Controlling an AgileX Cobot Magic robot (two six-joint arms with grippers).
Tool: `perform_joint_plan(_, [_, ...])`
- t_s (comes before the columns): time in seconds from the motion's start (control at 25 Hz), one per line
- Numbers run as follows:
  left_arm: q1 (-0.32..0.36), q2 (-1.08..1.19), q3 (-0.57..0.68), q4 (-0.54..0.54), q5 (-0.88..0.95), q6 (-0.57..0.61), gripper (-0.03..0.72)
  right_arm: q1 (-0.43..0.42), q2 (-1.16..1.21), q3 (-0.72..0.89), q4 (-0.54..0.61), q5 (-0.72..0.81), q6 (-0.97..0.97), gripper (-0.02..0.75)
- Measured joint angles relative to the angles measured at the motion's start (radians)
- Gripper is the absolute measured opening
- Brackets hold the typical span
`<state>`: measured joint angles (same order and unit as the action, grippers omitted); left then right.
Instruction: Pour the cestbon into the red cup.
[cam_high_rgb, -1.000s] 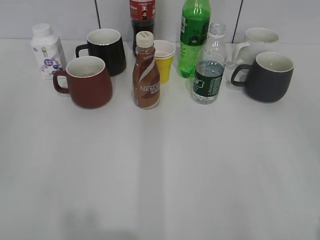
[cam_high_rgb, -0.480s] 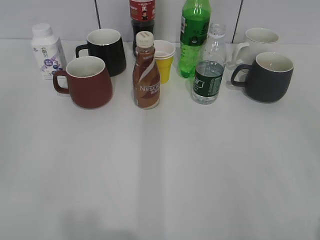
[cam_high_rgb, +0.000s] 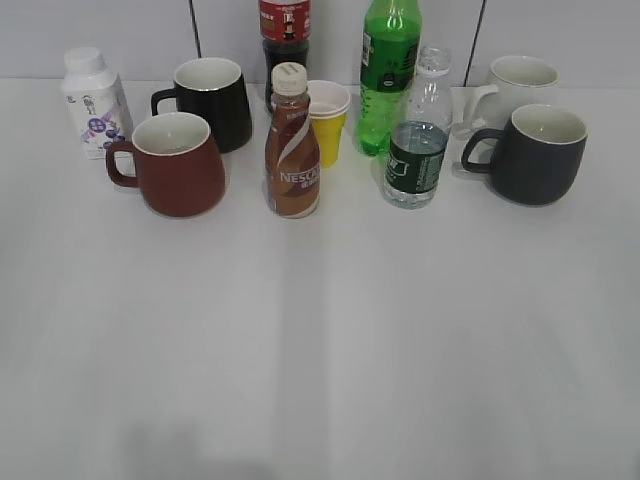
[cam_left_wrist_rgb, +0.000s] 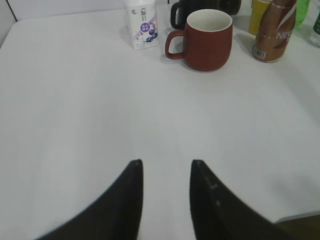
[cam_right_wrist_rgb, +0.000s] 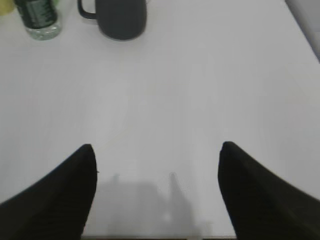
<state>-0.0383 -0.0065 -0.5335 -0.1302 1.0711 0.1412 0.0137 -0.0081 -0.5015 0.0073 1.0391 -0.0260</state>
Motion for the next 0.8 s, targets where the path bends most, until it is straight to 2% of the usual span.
perform_joint_plan(0.8, [0.000, 0.000, 0.000, 0.000, 0.000, 0.000, 0.246, 0.000, 0.000, 0.000, -0.015, 0.000, -0.005, 0.567])
